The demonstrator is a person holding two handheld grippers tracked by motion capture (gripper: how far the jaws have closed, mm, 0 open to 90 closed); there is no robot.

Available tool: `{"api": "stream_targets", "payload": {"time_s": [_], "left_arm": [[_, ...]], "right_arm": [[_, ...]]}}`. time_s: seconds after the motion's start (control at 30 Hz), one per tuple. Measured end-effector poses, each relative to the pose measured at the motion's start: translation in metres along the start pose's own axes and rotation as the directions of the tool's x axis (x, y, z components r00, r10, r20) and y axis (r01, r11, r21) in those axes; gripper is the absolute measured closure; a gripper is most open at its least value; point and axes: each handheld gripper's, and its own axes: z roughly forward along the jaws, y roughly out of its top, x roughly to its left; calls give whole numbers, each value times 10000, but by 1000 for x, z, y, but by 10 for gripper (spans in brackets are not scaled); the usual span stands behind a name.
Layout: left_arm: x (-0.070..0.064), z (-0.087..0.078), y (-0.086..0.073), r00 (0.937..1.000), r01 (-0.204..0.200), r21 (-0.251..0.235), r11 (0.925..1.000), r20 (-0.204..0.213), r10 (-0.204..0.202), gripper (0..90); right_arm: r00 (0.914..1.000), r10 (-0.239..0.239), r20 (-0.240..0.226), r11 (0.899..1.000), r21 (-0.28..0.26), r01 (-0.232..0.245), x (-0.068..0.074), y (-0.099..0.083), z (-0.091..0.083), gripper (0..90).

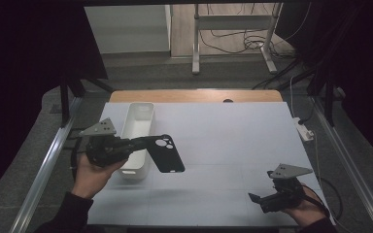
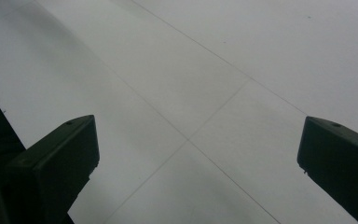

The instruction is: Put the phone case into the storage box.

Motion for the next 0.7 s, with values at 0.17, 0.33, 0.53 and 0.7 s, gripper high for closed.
{"api": "stream_targets", "payload": {"time_s": [0.17,0.33,0.53,0.7], "left_arm": [[5,-10,2,9998,72,5,10000,-163,-72,833],[7,-15,3,9994,103,62,9999,-326,-101,833],[13,-25,3,9981,161,158,9997,-604,-151,833],[19,-36,3,9963,243,160,9996,-830,-228,833]], "right_arm": [[9997,145,220,9999,16,-146,-4,-5,-5,0],[9979,457,458,9989,44,-459,-8,-10,-10,0],[9940,812,739,9967,23,-816,-11,-17,-18,0],[9909,1018,886,9948,-63,-1016,-12,-21,-24,0]]}}
